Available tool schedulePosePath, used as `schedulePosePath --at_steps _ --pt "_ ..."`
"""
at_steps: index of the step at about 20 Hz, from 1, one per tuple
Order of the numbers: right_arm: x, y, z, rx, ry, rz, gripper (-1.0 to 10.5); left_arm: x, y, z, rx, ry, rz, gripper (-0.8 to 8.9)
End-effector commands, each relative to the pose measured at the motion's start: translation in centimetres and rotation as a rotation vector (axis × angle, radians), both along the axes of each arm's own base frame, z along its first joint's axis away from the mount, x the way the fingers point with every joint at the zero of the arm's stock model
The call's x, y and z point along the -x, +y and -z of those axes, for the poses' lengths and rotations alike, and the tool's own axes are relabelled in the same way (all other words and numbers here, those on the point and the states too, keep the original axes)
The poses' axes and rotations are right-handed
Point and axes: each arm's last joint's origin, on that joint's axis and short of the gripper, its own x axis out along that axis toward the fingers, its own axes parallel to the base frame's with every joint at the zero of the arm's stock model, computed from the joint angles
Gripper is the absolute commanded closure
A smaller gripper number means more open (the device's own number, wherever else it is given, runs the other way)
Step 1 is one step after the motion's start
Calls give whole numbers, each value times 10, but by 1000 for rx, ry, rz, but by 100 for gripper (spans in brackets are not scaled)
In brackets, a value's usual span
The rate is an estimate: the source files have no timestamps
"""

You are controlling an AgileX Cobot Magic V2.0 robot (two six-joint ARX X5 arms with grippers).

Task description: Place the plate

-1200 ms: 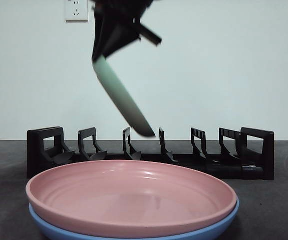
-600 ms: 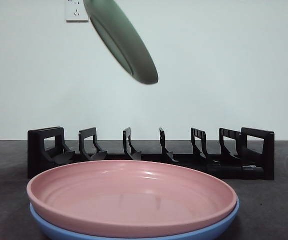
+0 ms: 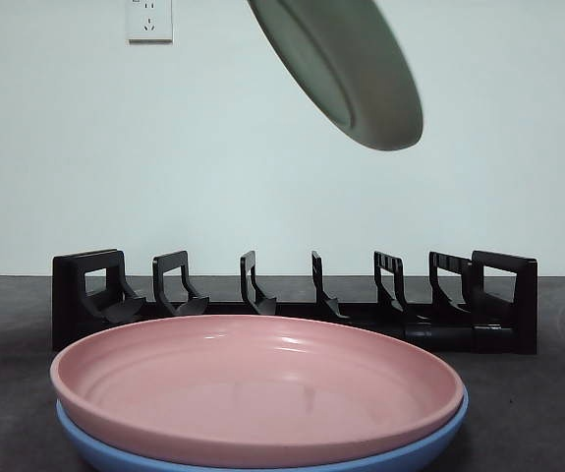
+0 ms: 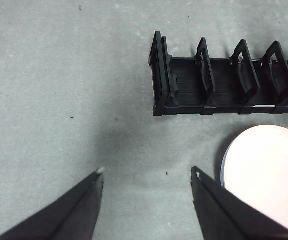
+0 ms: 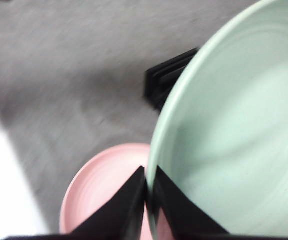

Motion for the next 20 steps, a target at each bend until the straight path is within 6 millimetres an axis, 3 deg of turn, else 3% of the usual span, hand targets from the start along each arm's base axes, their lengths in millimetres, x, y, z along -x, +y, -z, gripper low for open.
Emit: schedulePosePath --at_steps 1,5,8,20 --pt "15 6 7 87 25 -78 933 0 0 -5 12 -17 -10 533" --pt "39 11 18 206 70 -186 933 0 0 -5 12 -17 -9 533" --pt "45 20 27 271 80 -212 933 0 0 -5 12 -17 -9 533" --pt "33 71 90 518 180 -228 933 0 0 -5 11 -17 -9 533"
